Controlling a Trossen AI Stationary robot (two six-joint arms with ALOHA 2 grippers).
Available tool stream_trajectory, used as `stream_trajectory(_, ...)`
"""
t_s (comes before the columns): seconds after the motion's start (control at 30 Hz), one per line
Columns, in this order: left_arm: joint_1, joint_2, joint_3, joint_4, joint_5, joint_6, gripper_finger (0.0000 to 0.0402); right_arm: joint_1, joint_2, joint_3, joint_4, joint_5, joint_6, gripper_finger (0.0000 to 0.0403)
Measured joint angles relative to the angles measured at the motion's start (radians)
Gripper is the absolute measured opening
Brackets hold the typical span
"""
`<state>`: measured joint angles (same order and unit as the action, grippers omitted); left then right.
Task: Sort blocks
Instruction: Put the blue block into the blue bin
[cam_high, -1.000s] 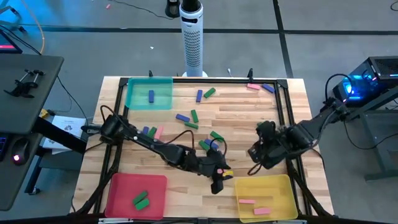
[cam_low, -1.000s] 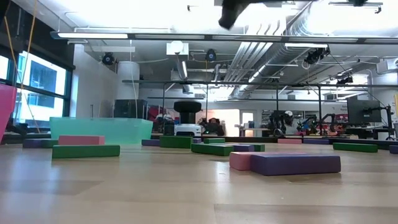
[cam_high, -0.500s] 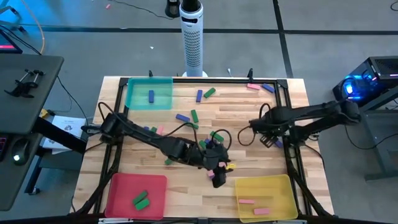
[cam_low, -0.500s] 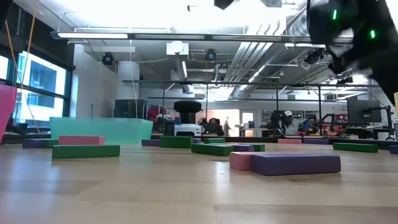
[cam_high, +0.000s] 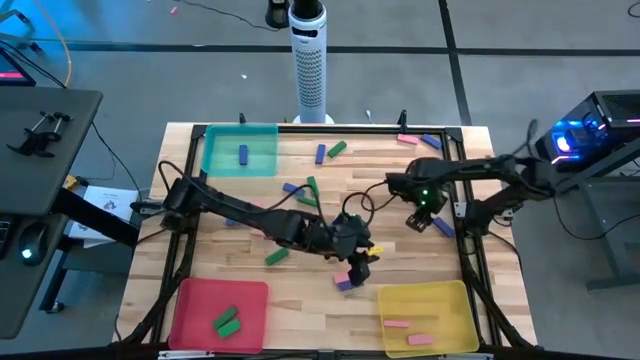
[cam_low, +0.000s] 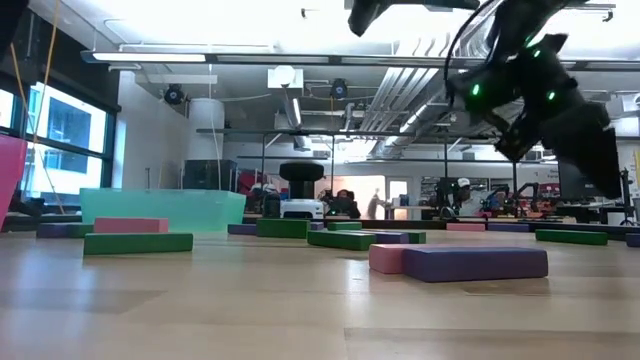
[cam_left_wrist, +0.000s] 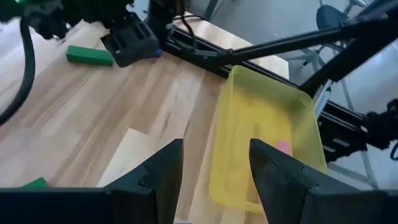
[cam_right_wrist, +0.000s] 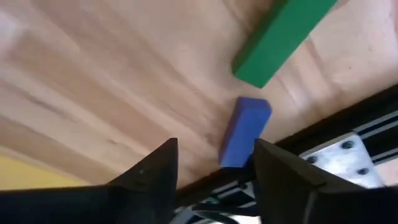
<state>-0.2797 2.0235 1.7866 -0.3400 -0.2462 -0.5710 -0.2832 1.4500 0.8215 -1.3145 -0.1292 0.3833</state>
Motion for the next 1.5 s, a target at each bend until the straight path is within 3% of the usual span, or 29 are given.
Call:
stream_trajectory(0.23, 0.025, -0.001, 0.0, 0.0, 0.024, -0.005, 0.0172, -0.06, 0.172, 0.0, -0.017, 0.023, -0.026, 0.0263)
stream_trajectory(0.5, 0.067, -0.078, 0.0, -0.085, 0.303, 0.086, 0.0172, -0.059, 0.332, 0.0, -0.011, 0.03, -0.007, 0.0268)
stream_trajectory(0.6, 0.078, -0.135, 0.0, -0.187, 0.328, 0.135, 0.0172, -0.058, 0.384, -0.001, -0.007, 0.009, -0.027, 0.0265)
stream_trajectory(0.83, 0.077, -0.275, 0.0, -0.423, 0.246, 0.241, 0.0172, -0.055, 0.429, -0.084, 0.072, -0.075, -0.017, 0.0195)
stream_trajectory(1.13, 0.067, -0.372, 0.0, -0.487, 0.049, 0.23, 0.0172, 0.009, 0.426, -0.143, 0.144, -0.133, -0.057, 0.0078)
stream_trajectory(1.33, 0.067, -0.376, -0.015, -0.511, 0.016, 0.157, 0.0172, 0.071, 0.387, -0.086, 0.141, -0.125, -0.078, 0.0073)
stream_trajectory(1.5, 0.056, -0.393, -0.101, -0.479, 0.081, 0.127, 0.0172, 0.167, 0.203, -0.061, 0.2, -0.144, -0.016, 0.0066)
